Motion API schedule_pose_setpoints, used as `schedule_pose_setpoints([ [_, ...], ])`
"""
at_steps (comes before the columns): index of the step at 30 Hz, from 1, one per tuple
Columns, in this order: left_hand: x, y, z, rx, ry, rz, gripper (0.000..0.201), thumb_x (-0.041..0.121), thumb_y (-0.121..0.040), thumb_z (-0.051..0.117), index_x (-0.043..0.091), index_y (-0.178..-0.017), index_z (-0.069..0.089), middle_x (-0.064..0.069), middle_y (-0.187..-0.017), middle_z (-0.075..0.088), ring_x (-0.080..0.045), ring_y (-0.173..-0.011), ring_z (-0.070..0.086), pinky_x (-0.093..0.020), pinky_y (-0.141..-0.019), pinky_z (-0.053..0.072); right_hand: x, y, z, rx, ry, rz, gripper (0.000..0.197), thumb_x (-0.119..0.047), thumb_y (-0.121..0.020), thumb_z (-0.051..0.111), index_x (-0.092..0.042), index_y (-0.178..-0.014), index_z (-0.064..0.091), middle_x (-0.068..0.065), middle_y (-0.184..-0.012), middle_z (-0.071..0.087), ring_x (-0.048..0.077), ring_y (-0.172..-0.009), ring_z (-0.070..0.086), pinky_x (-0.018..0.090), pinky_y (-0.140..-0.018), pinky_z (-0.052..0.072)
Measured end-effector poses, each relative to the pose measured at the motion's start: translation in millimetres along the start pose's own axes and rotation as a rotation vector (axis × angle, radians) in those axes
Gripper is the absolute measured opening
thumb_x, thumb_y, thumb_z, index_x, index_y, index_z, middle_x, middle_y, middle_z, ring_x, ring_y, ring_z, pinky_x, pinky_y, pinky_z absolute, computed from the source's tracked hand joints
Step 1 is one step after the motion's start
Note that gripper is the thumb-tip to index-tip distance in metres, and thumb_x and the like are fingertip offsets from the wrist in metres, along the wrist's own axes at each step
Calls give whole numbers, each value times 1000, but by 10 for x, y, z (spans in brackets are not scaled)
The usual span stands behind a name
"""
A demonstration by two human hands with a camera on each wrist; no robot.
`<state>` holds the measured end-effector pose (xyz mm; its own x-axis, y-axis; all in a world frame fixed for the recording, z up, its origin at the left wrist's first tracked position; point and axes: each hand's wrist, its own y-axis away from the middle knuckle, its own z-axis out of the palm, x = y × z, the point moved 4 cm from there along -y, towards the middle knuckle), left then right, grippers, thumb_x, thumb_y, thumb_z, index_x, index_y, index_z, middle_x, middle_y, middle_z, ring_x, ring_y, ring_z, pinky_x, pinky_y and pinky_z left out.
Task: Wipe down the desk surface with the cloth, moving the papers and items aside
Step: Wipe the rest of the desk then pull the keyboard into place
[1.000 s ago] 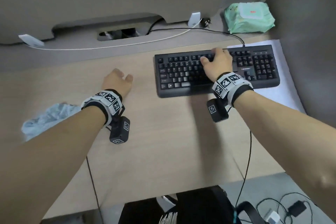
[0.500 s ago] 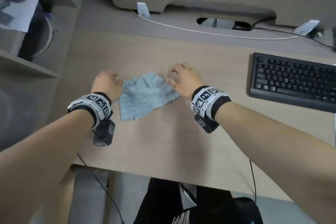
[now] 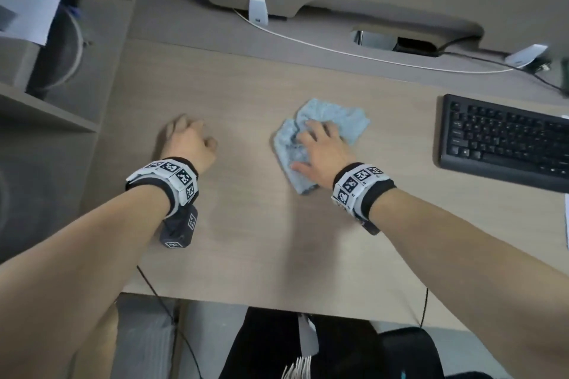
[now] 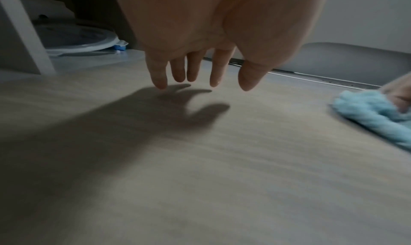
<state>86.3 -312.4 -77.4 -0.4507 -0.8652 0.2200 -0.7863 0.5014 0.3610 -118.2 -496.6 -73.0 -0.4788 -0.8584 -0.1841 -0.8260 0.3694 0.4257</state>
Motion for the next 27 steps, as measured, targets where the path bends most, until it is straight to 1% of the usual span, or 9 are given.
schedule_pose_setpoints([
  [4, 187, -91, -17, 6, 4, 6, 55, 27, -88, 53, 15, -141, 46, -16, -157, 24, -37, -143, 19, -38, -116, 20, 1086, -27, -119, 99, -63, 387, 70, -51, -90, 56, -5, -140, 38, 5, -155, 21, 39, -135, 26, 53, -105, 39],
  [7, 321, -151, 5, -16, 4, 5, 58, 28, -87, 53, 16, -142, 43, -15, -158, 20, -36, -144, 15, -40, -116, 22, 1437, -126, -210, 95, -134, 542, 70, -40, -93, 56, 1, -143, 29, 15, -150, 29, 40, -136, 27, 54, -107, 37],
  [9, 379, -176, 29, -39, -4, -3, 59, 29, -86, 53, 17, -143, 41, -14, -159, 18, -35, -145, 13, -41, -116, 23, 1282, -251, -246, 93, -136, 506, 72, -34, -93, 54, -4, -149, 20, 20, -150, 31, 41, -137, 27, 56, -109, 36],
  [12, 460, -219, 59, -53, -12, -43, 56, 32, -87, 53, 18, -140, 42, -12, -157, 22, -33, -145, 15, -45, -113, 24, 737, -345, -167, 37, -78, 257, 76, -31, -92, 54, -13, -154, 14, 13, -157, 21, 37, -144, 19, 58, -109, 32],
  [15, 508, -290, 23, -44, -24, -46, 50, 35, -87, 51, 13, -132, 51, -16, -146, 39, -39, -136, 29, -42, -110, 29, 553, -215, -36, 0, -50, 47, 73, -25, -95, 53, -17, -156, 14, 5, -164, 7, 32, -151, 2, 55, -119, 16],
  [17, 511, -339, -30, -45, -41, -51, 48, 39, -86, 51, 13, -127, 56, -18, -137, 47, -41, -129, 36, -42, -108, 33, 868, -173, -111, 30, -75, 112, 75, -27, -94, 57, -20, -156, 15, 3, -165, 8, 32, -151, 3, 53, -121, 13],
  [21, 488, -361, -36, -62, -71, -55, 50, 45, -86, 50, 16, -126, 57, -16, -135, 49, -41, -127, 38, -43, -106, 36, 1579, -234, -290, 85, -136, 431, 83, -22, -88, 62, -14, -155, 14, 8, -163, 9, 35, -149, 4, 55, -120, 14],
  [25, 460, -344, 21, -64, -64, -53, 60, 57, -82, 45, 23, -131, 53, -10, -145, 44, -37, -135, 34, -45, -107, 37, 1461, -700, -388, 79, -104, 562, 75, -31, -94, 50, -10, -155, 12, 14, -163, 4, 39, -148, 3, 58, -118, 14],
  [27, 444, -352, 35, -71, -53, -60, 64, 60, -80, 43, 24, -133, 51, -9, -148, 43, -35, -138, 32, -45, -108, 36, 1194, -918, -459, 57, -95, 457, 77, -30, -91, 52, -13, -155, 13, 12, -163, 4, 37, -149, 3, 59, -118, 14],
])
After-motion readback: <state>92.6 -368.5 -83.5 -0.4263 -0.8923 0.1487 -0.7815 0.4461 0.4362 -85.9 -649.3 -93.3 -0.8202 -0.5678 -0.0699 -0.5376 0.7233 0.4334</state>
